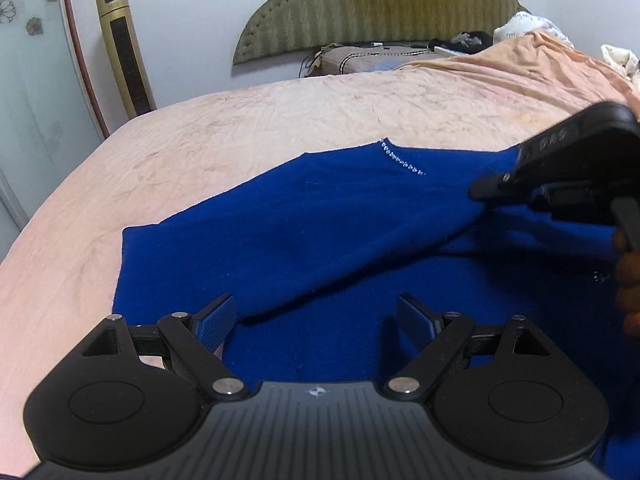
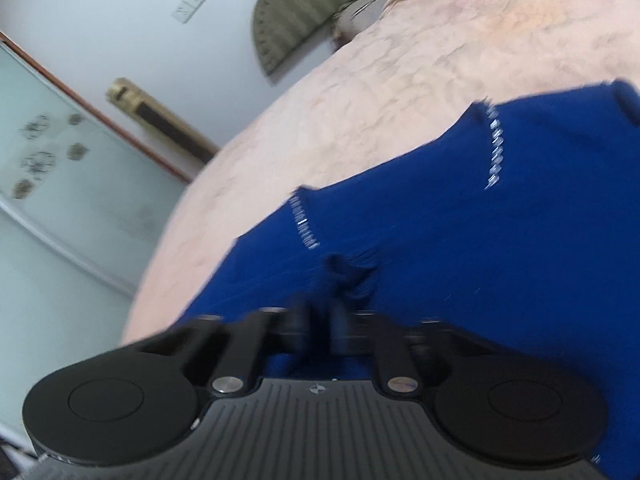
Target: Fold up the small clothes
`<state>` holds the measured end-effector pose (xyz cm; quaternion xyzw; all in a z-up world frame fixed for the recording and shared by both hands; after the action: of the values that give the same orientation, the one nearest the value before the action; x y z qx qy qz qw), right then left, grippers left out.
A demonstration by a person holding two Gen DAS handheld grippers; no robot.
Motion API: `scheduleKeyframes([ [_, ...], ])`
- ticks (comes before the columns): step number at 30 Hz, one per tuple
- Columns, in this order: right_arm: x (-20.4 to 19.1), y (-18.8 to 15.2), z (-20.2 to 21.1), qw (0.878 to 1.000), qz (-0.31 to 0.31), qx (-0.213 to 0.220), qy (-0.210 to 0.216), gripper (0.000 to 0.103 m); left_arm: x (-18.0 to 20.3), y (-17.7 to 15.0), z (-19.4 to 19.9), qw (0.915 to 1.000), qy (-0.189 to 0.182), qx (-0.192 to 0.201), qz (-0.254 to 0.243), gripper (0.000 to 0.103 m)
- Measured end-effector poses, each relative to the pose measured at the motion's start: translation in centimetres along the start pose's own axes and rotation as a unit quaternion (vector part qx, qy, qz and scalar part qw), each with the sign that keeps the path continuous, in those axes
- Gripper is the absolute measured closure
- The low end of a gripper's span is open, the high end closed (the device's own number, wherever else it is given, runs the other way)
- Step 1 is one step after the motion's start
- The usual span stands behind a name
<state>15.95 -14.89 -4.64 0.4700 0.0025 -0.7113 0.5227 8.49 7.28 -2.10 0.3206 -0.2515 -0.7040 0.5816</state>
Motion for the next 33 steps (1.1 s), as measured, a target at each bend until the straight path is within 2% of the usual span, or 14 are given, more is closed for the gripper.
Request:
scheduleKeyframes([
  [4,-0.2,-0.1,0.8,0.999,0.014,0.032,-0.004,0.096,-1.2,0.1,-1.0,0.9994,0.032,-0.012,0.013,0.015],
  [8,0.0,0.3,3.5,0.995,0.043,0.079,-0.03,0.097,-2.7,0.3,-1.1,0.9985,0.028,-0.015,0.045,0.015],
  [14,2.2,0.5,8.9,0.983,0.056,0.159,-0.071,0.097,-2.9,0.3,-1.5,0.9979,0.033,-0.024,0.05,0.015],
  [20,6.0,0.0,12.6,0.973,0.039,0.198,-0.115,0.097,-2.8,-0.1,-1.7,0.9975,0.034,-0.032,0.053,0.015],
  [25,9.2,-1.3,14.8,0.969,0.009,0.21,-0.13,0.096,-3.0,-0.2,-1.6,0.9976,0.034,-0.035,0.05,0.015],
  [26,9.6,-1.5,14.9,0.971,0.008,0.203,-0.13,0.094,-3.1,-0.2,-1.6,0.9975,0.034,-0.036,0.05,0.015],
  [28,10.1,-1.6,14.5,0.979,0.012,0.163,-0.121,0.086,-3.0,-0.1,-1.6,0.9974,0.034,-0.038,0.052,0.015],
  [30,10.6,-1.8,14.3,0.982,0.004,0.146,-0.119,0.072,-2.9,0.1,-1.5,0.9975,0.032,-0.038,0.051,0.015],
  [31,10.8,-1.6,14.1,0.983,-0.002,0.143,-0.117,0.056,-2.9,0.1,-1.4,0.9975,0.032,-0.038,0.05,0.015],
  [32,11.2,-1.3,13.8,0.984,-0.012,0.142,-0.107,0.051,-2.8,0.1,-1.3,0.9976,0.032,-0.037,0.048,0.015],
  [33,11.4,-1.1,13.6,0.984,-0.023,0.144,-0.097,0.051,-2.8,0.0,-1.2,0.9978,0.032,-0.035,0.046,0.015],
])
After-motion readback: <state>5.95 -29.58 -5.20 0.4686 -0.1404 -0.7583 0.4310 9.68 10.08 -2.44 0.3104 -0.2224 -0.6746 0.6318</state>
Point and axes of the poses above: each gripper's, at about its wrist camera, not at the fingertips, and z roughly against the way its jaws point, x to its right, y to its top, the point moved 2 cm from there along -z, roughly the way its jaws point, and after that the axes turned 2 degrees about -z, right-handed, at the moved point
